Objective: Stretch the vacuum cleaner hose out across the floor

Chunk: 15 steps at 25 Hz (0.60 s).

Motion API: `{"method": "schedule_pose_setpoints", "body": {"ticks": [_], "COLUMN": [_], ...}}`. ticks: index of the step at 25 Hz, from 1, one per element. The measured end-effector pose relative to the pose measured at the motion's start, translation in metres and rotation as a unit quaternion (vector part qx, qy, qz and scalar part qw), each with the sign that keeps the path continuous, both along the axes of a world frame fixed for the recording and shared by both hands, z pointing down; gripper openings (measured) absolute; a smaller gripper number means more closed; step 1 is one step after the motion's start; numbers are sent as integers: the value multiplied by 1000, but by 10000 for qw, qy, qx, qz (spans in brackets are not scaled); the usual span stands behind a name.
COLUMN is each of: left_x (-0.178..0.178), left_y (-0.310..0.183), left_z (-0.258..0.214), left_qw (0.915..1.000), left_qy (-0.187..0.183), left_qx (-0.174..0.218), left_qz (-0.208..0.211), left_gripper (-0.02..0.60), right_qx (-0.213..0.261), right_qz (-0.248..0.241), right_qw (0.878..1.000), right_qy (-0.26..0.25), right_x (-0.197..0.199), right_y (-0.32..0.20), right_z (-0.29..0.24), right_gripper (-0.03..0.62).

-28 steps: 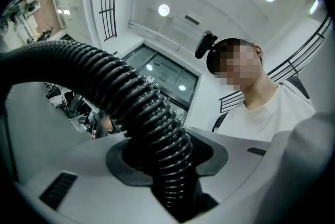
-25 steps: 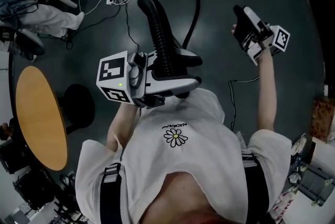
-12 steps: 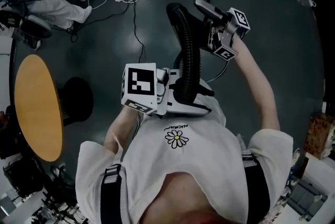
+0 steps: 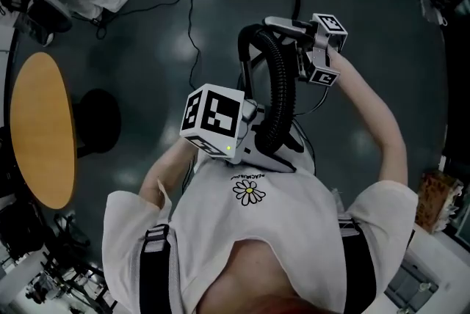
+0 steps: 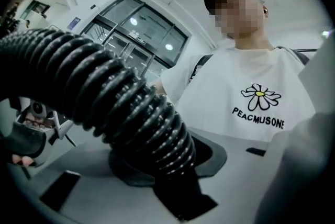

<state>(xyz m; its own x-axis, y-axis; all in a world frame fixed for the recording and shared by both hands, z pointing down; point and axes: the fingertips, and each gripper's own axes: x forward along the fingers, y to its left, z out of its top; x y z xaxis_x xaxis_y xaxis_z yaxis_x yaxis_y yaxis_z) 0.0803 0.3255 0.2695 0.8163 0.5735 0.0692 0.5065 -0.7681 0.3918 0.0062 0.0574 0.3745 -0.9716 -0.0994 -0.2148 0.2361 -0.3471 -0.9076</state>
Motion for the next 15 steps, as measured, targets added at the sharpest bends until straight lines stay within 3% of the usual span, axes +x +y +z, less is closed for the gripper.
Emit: {"method": "schedule_pose_setpoints", "body": {"ticks": [3, 5, 8, 11, 15], "left_x": [4, 7, 6, -4, -15], "left_y": [7, 5, -20, -49, -68], "left_z": [6, 8, 7, 22, 39], "left_qw": [9996, 9998, 9954, 9814, 9664], "left_qy": [-97, 17, 554, 733, 647], "left_qx": [172, 133, -221, -311, -458], "left_qz": [199, 124, -746, -1745, -2445], "left_gripper": [146, 144, 144, 147, 166], "right_qx": [-122, 80, 967, 2039, 3616], "right_qz": [3, 65, 654, 1162, 1456], "right_qw": [9999, 9998, 9915, 9683, 9172], "right_qy": [-99, -149, -575, -855, -828], "right_x": [-7, -13, -7, 15, 38], "right_y": [4, 3, -12, -26, -21], "right_z": [-5, -17, -58, -104, -155], "right_gripper": [281, 281, 279, 277, 270]}}
